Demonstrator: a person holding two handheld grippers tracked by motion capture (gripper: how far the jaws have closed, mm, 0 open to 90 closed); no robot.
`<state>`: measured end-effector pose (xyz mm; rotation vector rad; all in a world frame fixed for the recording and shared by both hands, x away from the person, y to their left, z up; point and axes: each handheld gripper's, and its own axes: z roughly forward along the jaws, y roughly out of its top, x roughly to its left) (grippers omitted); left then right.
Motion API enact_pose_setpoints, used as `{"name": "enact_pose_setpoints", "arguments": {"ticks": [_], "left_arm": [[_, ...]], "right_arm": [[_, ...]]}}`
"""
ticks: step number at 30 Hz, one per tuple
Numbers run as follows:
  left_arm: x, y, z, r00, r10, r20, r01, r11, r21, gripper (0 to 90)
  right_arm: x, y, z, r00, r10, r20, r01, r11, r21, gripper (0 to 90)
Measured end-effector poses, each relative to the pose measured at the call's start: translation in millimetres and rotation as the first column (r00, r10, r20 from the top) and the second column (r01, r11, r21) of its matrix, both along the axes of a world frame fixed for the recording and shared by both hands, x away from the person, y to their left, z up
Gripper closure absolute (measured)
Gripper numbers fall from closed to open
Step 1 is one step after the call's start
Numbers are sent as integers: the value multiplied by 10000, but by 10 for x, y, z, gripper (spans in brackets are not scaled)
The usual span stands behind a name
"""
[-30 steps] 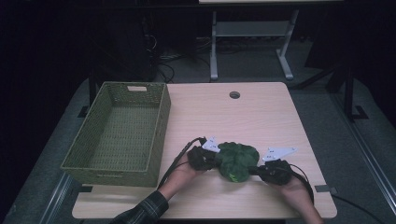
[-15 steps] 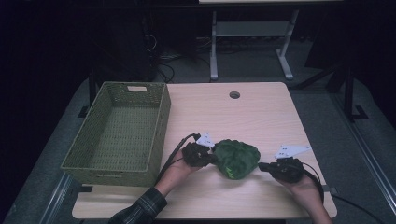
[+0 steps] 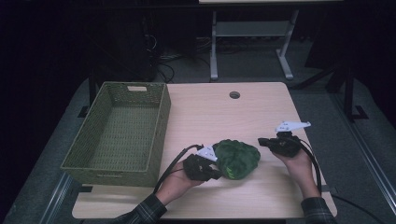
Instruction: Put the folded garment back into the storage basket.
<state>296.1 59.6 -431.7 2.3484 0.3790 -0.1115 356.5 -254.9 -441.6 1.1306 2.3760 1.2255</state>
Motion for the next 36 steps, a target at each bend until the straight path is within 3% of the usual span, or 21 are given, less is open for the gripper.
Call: {"name": "enact_pose_setpoints", "arguments": {"ticks": [6,15,22,36], "left_arm": [[-2,-116,-91,9999,-142,-40,142,9999,-58,898],[50,-269,-216,10000,10,83,-11,9999,133,898],[99,-238,-248,9997,198,116,-201,9994,264,898],[243,-30,-237,9965,725,423,-748,9956,561,897]], "right_arm": [[171,109,-190,9991,278,-332,-279,9996,-29,900],[179,238,-297,9891,1283,-726,-1281,9917,81,900],[156,250,-309,9821,1666,-874,-1649,9860,267,899],[49,264,-289,9725,2050,-1108,-2050,9787,115,893]]}}
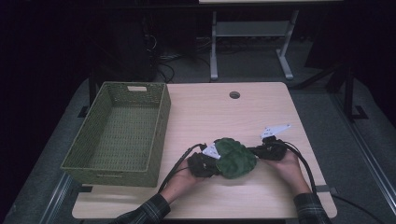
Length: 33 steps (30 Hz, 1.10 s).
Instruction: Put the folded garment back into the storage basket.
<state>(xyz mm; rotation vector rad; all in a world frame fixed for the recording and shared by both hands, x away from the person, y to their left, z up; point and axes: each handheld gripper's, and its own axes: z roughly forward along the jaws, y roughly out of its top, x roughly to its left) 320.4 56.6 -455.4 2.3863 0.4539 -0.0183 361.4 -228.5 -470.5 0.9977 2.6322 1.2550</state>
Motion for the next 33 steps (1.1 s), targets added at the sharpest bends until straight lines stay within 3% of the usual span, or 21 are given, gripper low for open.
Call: {"name": "enact_pose_setpoints", "arguments": {"ticks": [17,22,24,27,30,32,33], "left_arm": [[290,169,-13,9936,1030,462,-1035,9946,78,897],[274,185,4,9941,947,529,-960,9951,218,896],[245,217,35,9937,956,581,-969,9951,208,891],[178,317,91,9956,871,335,-881,9956,309,810],[120,368,141,9972,668,335,-683,9967,435,673],[103,377,163,9974,584,419,-603,9971,456,583],[78,383,208,9978,490,437,-508,9979,401,539]], "right_arm": [[-339,80,59,9986,531,78,-526,9973,-502,894],[-378,68,65,9991,391,142,-382,9976,-576,871],[-402,38,88,9998,145,159,-136,9983,-570,833],[-498,-86,107,9958,-687,599,716,9963,-481,668],[-581,-207,72,9861,-1335,988,1389,9890,-502,532],[-604,-245,58,9834,-1541,960,1597,9857,-531,489],[-650,-312,27,9793,-1797,931,1848,9815,-495,406]]}}
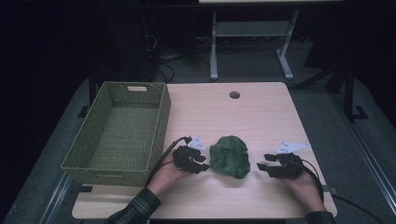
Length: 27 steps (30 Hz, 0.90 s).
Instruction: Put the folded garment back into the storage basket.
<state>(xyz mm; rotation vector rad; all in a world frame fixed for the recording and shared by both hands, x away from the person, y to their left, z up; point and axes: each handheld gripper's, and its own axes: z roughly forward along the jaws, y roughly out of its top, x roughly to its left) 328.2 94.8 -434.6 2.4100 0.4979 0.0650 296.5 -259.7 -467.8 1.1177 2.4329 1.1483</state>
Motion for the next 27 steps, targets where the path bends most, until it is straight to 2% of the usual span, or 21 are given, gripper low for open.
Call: {"name": "enact_pose_setpoints", "arguments": {"ticks": [2,3,4,6,7,8,11,15,17,20,22,24,27], "left_arm": [[-24,-6,48,9999,10,158,-7,9998,-196,459],[-24,-6,48,9999,10,158,-7,9998,-196,429],[-30,-16,98,9995,-90,314,101,9994,-327,391],[-32,-27,116,9993,-62,360,78,9990,-446,325],[-22,-35,139,9990,-130,417,149,9988,-458,325],[0,-65,177,9986,-204,493,231,9983,-537,248],[39,-118,233,9970,-364,686,413,9966,-711,181],[104,-177,266,9941,-637,876,697,9953,-675,144],[173,-246,259,9943,-651,847,724,9936,-863,143],[217,-284,239,9932,-805,839,868,9935,-738,142],[280,-349,199,9914,-876,972,927,9944,-502,142],[334,-389,168,9921,-870,905,917,9945,-497,142],[392,-427,109,9924,-1032,670,1083,9912,-766,142]], "right_arm": [[-37,-47,-32,9998,-222,-4,222,9996,-145,340],[-37,-47,-32,9998,-222,-4,222,9996,-145,340],[-64,-60,-62,9990,-450,20,450,9982,-407,262],[-76,-61,-97,9985,-537,102,542,9969,-575,192],[-76,-61,-97,9985,-537,102,542,9969,-575,192],[-74,-56,-126,9980,-563,302,586,9947,-848,163],[-50,-53,-145,9969,-695,359,718,9951,-679,137],[-41,-56,-145,9969,-691,366,715,9949,-713,133],[-40,-56,-145,9970,-694,357,718,9949,-714,134],[-40,-57,-146,9968,-705,367,730,9948,-711,136],[-40,-57,-146,9968,-707,365,731,9948,-710,136],[-40,-58,-146,9969,-704,366,728,9948,-711,136],[-40,-58,-146,9968,-707,373,732,9948,-713,139]]}}
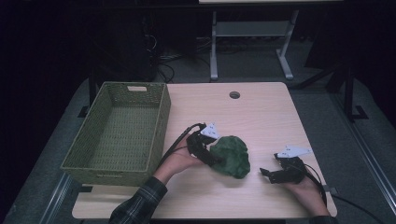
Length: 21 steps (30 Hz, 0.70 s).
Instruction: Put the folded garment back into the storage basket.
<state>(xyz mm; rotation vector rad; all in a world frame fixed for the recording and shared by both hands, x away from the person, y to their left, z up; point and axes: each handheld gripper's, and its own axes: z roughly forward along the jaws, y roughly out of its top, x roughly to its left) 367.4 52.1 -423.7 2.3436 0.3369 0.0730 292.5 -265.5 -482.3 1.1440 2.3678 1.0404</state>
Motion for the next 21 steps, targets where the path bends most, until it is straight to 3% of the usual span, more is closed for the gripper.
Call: {"name": "enact_pose_setpoints", "arguments": {"ticks": [4,10,18,21], "left_arm": [[17,-26,-63,9996,-217,-161,218,9998,45,142],[0,-97,-181,9976,-560,-399,578,9973,446,142],[-15,-146,-274,9966,-707,-417,737,9944,761,142],[-30,-182,-336,9957,-812,-450,858,9899,1125,142]], "right_arm": [[0,0,0,10000,-8,2,8,10000,5,140],[0,-2,0,10000,-15,8,15,10000,7,143],[0,-2,1,10000,-21,6,21,10000,12,144],[0,-2,1,10000,-20,6,20,10000,8,144]]}}
